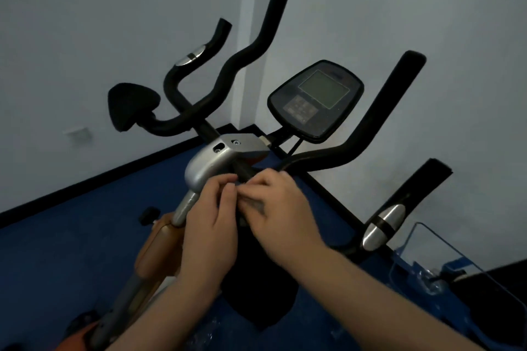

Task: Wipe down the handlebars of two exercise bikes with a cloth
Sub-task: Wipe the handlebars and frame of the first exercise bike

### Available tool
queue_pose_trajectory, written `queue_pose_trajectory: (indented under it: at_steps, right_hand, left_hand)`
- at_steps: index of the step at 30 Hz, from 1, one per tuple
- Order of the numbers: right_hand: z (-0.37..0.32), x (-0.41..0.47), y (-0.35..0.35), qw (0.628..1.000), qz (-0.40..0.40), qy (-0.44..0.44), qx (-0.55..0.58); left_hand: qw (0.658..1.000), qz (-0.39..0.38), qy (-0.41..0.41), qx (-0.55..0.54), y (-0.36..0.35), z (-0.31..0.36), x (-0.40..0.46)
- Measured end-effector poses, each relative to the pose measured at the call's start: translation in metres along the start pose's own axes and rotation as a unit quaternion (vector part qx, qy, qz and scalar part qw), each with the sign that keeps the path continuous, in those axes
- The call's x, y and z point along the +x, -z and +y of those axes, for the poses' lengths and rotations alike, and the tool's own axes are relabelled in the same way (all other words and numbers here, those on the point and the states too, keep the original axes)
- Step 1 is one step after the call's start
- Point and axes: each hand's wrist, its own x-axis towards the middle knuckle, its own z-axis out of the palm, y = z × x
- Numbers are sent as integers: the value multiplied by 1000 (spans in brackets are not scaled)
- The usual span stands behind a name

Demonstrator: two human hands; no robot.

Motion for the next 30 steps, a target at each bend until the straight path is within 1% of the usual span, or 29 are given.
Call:
queue_pose_trajectory:
  at_steps: [1,2,4,5,6,7,9,10,11,12,14,16,17,19,21,23,27,30]
  right_hand:
    - [6,5,6,1000,-7,-2,29]
    - [15,12,14,999,26,-20,41]
    - [29,22,29,990,130,-57,-18]
    - [29,21,29,985,154,-61,-55]
    - [25,16,23,985,146,-50,-71]
    - [20,9,14,991,113,-27,-61]
    - [11,-5,3,999,24,-2,25]
    - [12,-7,8,997,-2,-7,74]
    - [16,-7,16,995,-7,-18,98]
    - [23,-7,27,996,4,-26,88]
    - [40,-15,45,999,19,-41,-1]
    - [44,-35,53,993,-20,-58,-97]
    - [43,-45,50,990,-31,-67,-119]
    - [37,-46,40,988,-26,-70,-137]
    - [30,-26,30,986,-17,-79,-148]
    - [30,-13,26,984,-34,-103,-138]
    - [35,-42,42,987,-36,-75,-140]
    - [34,-41,41,986,-29,-84,-144]
  left_hand:
    - [1000,1,1,2,0,0,-2]
    - [1000,4,4,3,0,-1,-6]
    - [1000,17,8,11,-4,-4,-16]
    - [1000,22,6,20,-6,-5,-21]
    - [999,25,2,26,-8,-7,-25]
    - [999,28,-2,27,-9,-9,-28]
    - [999,26,6,19,-6,-11,-33]
    - [1000,19,13,21,-4,-11,-34]
    - [999,11,13,32,-2,-10,-35]
    - [999,6,7,50,0,-8,-36]
    - [996,10,-6,91,2,-5,-37]
    - [994,10,-12,112,-1,-5,-37]
    - [993,11,-12,118,-4,-6,-37]
    - [993,19,-11,115,-9,-7,-35]
    - [993,28,-12,116,-12,-7,-33]
    - [991,33,-22,126,-13,-8,-31]
    - [990,50,-31,126,-13,-11,-31]
    - [989,68,-50,120,-16,-13,-31]
